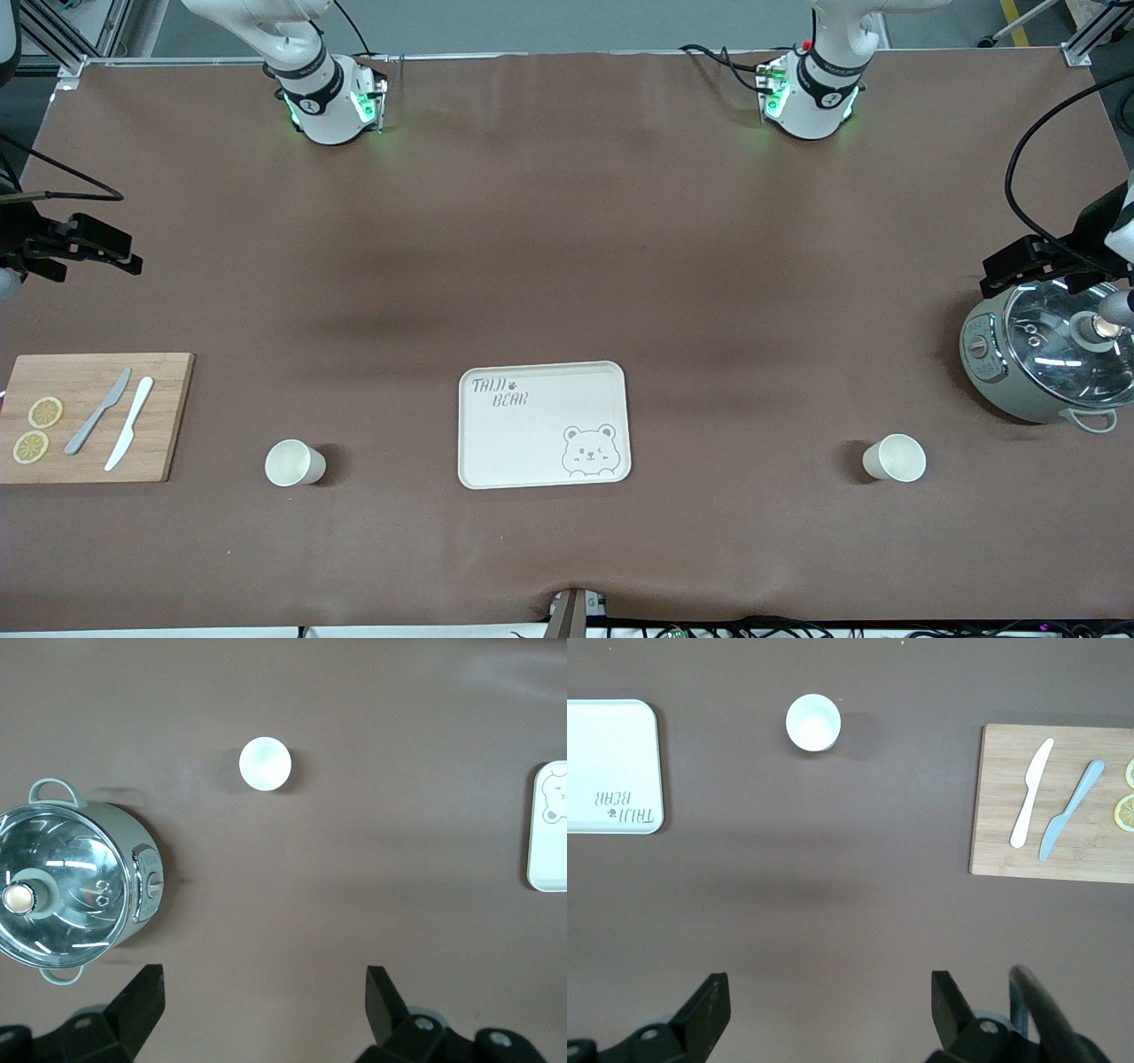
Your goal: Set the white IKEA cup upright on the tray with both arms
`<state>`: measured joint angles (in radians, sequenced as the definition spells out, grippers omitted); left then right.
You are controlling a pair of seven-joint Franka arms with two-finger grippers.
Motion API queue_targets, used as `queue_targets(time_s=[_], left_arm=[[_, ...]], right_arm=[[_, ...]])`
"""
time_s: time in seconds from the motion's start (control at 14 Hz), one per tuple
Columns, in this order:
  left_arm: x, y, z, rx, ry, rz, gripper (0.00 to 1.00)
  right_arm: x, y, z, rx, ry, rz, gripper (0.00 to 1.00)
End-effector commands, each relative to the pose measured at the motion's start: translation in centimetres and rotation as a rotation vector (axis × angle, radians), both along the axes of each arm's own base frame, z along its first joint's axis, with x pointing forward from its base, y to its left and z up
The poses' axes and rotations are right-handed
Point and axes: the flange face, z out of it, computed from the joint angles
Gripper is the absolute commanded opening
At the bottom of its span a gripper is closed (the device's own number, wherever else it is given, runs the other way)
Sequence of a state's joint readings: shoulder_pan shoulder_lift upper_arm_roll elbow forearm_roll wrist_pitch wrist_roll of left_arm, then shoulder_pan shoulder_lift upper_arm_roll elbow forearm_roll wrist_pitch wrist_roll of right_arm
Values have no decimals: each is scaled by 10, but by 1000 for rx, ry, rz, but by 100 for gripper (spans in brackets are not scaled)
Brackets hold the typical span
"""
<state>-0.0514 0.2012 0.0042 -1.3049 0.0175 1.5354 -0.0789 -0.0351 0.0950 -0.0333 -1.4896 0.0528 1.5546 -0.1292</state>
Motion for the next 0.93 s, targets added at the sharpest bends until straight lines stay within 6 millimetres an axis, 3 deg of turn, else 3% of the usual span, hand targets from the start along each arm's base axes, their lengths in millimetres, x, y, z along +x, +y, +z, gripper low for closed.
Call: queue_targets(time_s=[0.0, 0.43, 0.64, 0.86], left_arm=[[-5, 5, 9, 15, -11, 10, 100], [0, 4, -1, 25, 3, 24, 100], [12, 9, -23, 30, 27, 34, 100], [27, 14, -56, 32, 75, 40, 100]], right_arm=[[1, -7, 2, -7, -6, 5, 100], [-1, -10, 7, -85, -6, 16, 100], [1, -7, 7, -96, -13, 10, 100], [8, -15, 10, 20, -77, -10, 100]])
